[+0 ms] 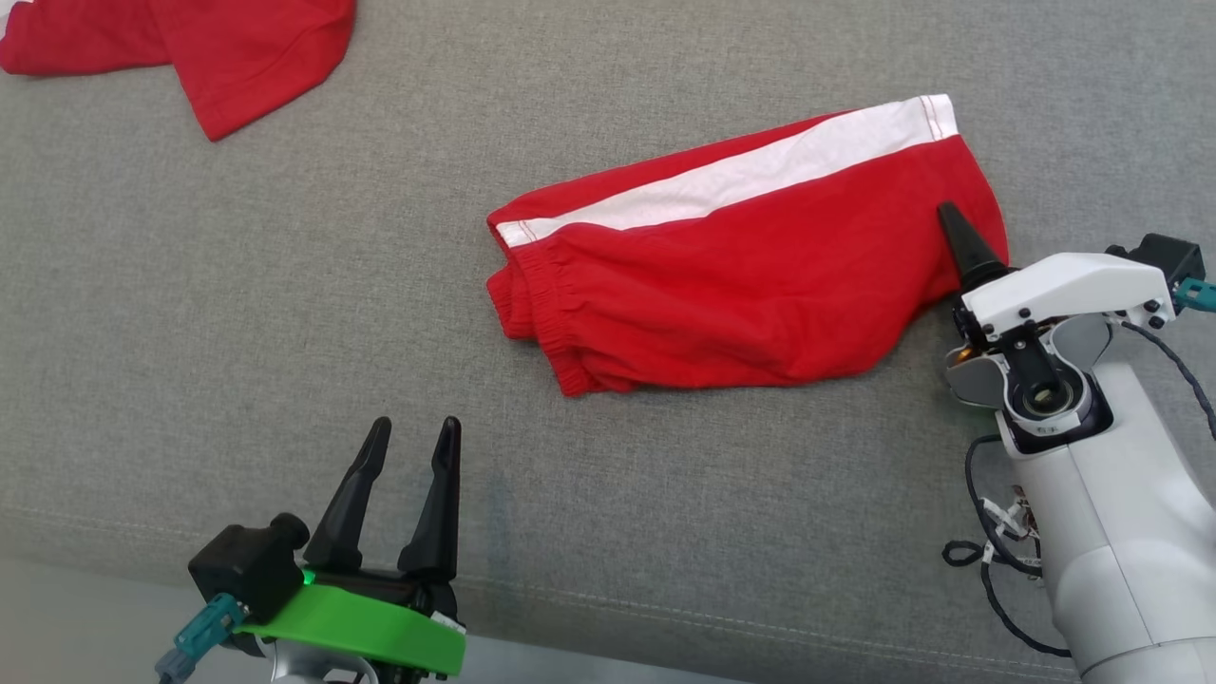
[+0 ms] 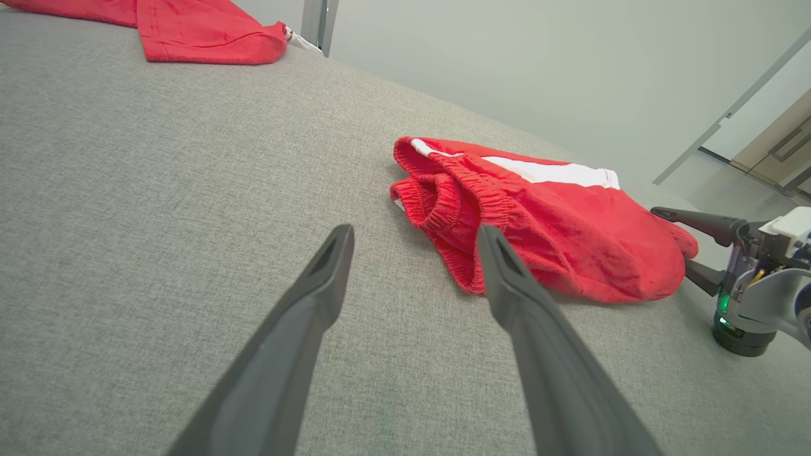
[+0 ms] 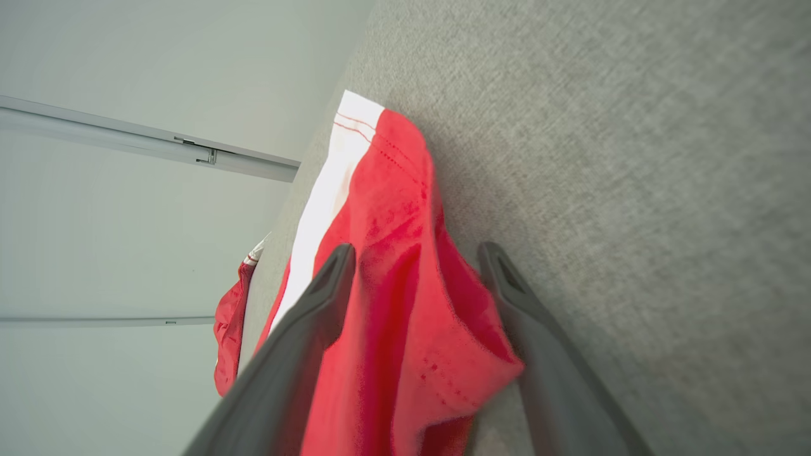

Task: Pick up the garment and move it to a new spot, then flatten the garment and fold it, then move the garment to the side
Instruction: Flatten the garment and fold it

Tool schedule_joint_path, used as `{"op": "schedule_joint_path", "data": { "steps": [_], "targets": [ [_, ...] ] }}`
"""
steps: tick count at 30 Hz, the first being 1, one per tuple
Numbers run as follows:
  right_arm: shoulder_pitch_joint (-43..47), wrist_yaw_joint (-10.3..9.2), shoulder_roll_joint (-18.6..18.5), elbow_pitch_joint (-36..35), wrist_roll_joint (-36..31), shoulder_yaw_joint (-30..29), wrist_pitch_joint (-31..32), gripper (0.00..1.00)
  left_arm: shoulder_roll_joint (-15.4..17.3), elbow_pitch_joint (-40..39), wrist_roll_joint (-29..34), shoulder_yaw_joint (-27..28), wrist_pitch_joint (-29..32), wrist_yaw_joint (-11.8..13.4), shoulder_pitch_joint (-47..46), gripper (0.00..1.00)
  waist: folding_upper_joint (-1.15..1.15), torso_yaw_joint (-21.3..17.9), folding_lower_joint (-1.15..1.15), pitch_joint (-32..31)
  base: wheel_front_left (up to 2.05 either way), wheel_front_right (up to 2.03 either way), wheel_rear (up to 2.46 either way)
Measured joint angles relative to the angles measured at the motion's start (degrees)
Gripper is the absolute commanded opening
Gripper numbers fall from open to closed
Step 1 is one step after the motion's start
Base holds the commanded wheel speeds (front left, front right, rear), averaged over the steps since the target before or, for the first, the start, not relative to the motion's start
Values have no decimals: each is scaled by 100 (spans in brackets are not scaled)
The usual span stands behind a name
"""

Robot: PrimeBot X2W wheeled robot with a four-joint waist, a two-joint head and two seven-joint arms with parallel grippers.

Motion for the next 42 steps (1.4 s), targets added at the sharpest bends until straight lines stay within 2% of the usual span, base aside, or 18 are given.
{"op": "schedule_joint_path", "data": {
  "steps": [10, 11, 12, 13, 14, 19, 31, 42],
  "targets": [
    [-342, -1, -221, 255, 107, 116, 357, 100, -213, 85, 0, 92, 0, -113, -66, 100, 0, 250, 0, 162, 0, 0, 0],
    [-384, -1, -244, 286, 94, 146, 392, 84, -243, 88, 0, 101, 0, -116, -85, 100, 0, 274, 0, 174, 0, 0, 0],
    [-425, -1, -266, 312, 87, 175, 411, 49, -264, 88, 0, 118, 0, -119, -104, 100, 0, 297, 0, 186, 0, 0, 0],
    [-509, -1, -293, 385, 69, 214, 461, 18, -272, 99, 0, 133, 0, -151, -135, 100, 0, 335, 0, 206, 0, 0, 0],
    [-540, -1, -304, 413, 42, 230, 476, 0, -282, 102, 0, 136, 0, -165, -144, 100, 0, 353, 0, 213, 0, 0, 0],
    [-677, 62, -301, 591, -69, 356, 552, 0, -323, 142, 0, 252, 0, -194, -162, 100, 0, 388, 0, 203, 0, 0, 0],
    [-675, 405, -185, 914, 14, 322, 580, 0, -397, 253, 0, 556, 0, -222, -157, 100, 0, 194, 0, -16, 0, 0, 0],
    [-447, 521, -332, 1116, 151, 130, 495, 0, -400, 291, 16, 623, 0, -271, -66, 100, 0, -146, 0, -283, 0, 0, 0]
  ]
}}
